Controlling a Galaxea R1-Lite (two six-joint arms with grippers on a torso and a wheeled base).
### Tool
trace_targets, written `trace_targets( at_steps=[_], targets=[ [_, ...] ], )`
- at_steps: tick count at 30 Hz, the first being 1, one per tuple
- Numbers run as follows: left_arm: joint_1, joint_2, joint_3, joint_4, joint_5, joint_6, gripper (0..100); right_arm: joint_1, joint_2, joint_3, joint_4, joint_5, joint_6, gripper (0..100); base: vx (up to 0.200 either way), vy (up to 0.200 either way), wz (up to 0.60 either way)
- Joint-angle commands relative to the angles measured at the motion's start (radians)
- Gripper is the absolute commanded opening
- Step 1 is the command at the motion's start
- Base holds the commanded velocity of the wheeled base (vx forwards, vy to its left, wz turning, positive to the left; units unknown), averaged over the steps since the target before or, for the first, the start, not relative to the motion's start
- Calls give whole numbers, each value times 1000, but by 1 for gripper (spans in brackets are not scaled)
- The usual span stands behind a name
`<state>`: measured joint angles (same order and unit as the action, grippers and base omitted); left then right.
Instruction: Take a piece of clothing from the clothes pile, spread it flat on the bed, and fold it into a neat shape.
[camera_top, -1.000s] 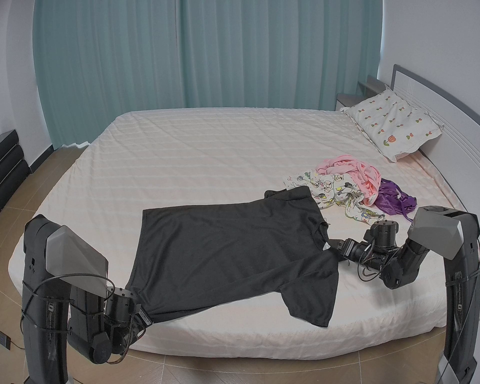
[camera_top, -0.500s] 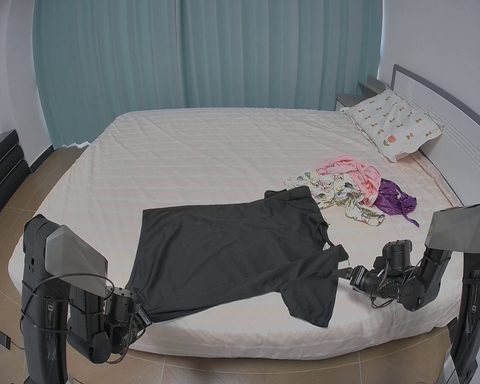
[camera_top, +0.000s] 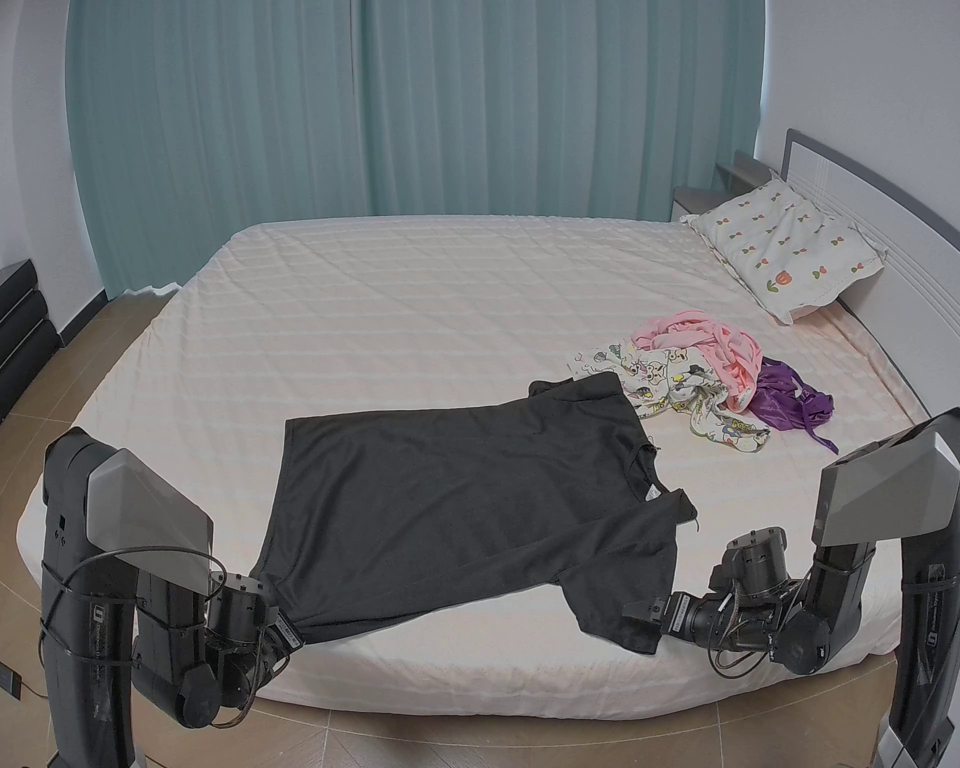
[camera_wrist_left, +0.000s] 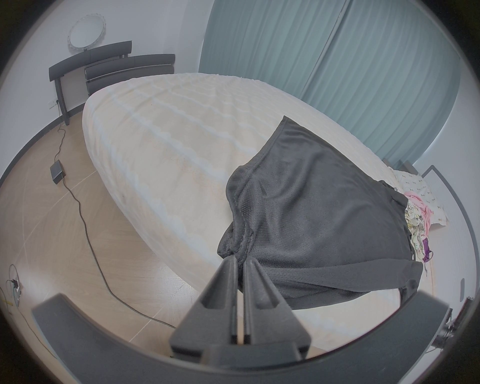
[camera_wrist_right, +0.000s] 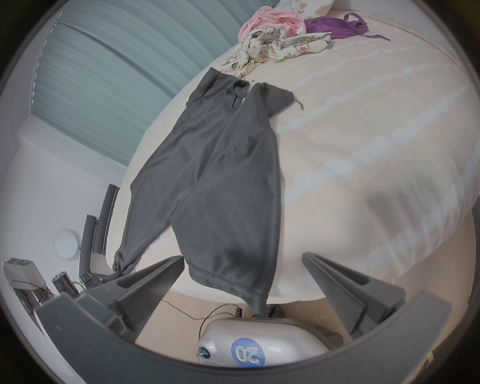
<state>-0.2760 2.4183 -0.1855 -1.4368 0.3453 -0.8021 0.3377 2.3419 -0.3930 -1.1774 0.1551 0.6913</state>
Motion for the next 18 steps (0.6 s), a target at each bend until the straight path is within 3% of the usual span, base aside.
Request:
trace_targets(
  at_steps=[1, 10, 11, 18],
  targets=[
    [0, -1, 1, -1, 0, -2, 0, 18, 27, -12, -10, 3, 1, 100, 0, 0, 0],
    [0, 1, 1, -2, 0, -6, 0, 58, 39, -38, -8, -3, 5, 100, 0, 0, 0],
    [0, 1, 1, -2, 0, -6, 0, 58, 43, -40, -10, -3, 5, 0, 0, 0, 0],
    [14, -2, 5, -2, 0, -3, 0, 6, 11, 26, -4, -16, -32, 0, 0, 0, 0]
  ],
)
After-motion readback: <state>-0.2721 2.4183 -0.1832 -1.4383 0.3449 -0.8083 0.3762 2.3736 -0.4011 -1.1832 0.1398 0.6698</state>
